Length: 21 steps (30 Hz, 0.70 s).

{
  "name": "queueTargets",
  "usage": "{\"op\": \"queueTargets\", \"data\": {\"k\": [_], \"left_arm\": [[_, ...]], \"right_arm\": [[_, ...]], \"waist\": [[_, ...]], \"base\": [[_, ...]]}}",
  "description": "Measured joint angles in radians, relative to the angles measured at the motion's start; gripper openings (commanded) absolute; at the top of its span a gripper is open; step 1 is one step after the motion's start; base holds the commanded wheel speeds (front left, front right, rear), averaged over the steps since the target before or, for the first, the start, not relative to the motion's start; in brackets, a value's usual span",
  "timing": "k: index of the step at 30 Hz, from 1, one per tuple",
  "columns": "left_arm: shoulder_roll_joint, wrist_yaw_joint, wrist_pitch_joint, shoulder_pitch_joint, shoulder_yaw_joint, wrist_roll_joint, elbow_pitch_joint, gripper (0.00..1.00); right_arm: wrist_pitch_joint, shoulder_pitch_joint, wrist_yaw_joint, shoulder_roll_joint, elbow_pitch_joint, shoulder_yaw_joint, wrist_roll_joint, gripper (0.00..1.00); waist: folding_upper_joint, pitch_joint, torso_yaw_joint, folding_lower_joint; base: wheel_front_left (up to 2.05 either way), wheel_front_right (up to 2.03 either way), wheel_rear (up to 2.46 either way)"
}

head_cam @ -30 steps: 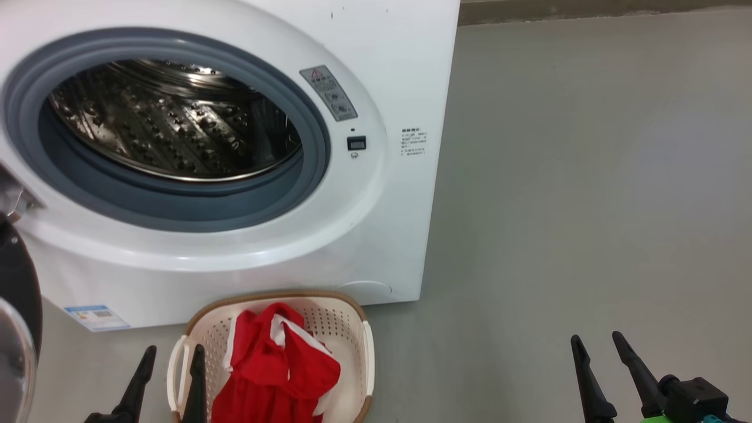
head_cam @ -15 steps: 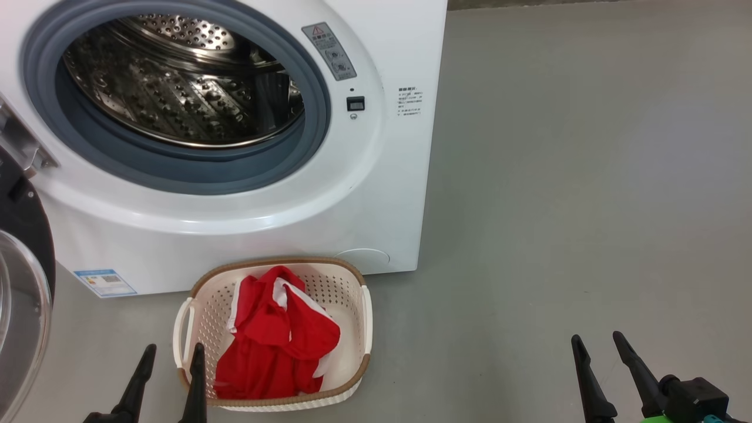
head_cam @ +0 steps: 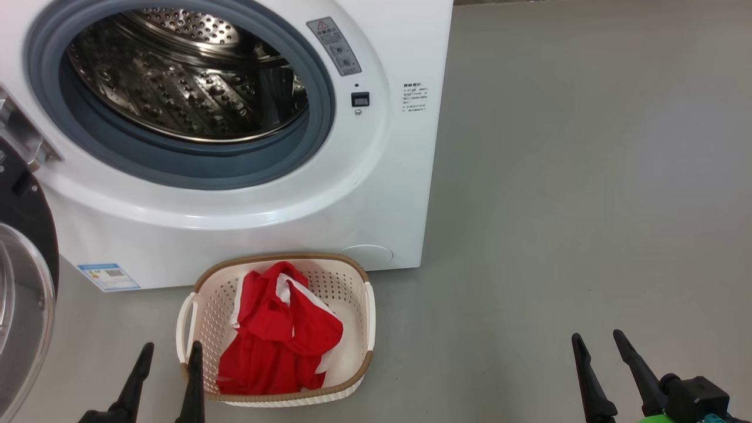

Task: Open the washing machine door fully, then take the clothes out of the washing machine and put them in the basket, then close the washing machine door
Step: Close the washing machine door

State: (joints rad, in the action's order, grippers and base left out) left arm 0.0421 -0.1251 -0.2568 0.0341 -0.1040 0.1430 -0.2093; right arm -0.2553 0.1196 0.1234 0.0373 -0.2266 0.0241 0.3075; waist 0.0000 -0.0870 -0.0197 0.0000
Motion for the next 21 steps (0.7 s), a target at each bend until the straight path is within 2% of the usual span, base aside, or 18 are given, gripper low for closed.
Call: {"op": "queueTargets", "data": {"k": [10,15,21], "left_arm": [[0.000,0.016,0.000,-0.014,0.036,0.038,-0.019,1.00],[0.000,0.044,0.000,-0.012,0.067,0.068,-0.024,1.00],[0.000,0.057,0.000,0.003,0.086,0.081,-0.021,1.00]], "right_arm": [[0.000,-0.001,0.000,0.001,0.000,-0.008,-0.002,1.00],[0.000,-0.001,0.000,0.007,0.000,-0.018,-0.002,1.00],[0.000,-0.001,0.000,0.018,-0.001,-0.035,-0.003,1.00]], "waist": [[0.0000,0.002,0.045,0.0000],[0.0000,0.005,0.090,0.0000],[0.0000,0.012,0.160,0.0000]], "base": [[0.00,0.00,0.00],[0.00,0.00,0.00],[0.00,0.00,0.00]]}}
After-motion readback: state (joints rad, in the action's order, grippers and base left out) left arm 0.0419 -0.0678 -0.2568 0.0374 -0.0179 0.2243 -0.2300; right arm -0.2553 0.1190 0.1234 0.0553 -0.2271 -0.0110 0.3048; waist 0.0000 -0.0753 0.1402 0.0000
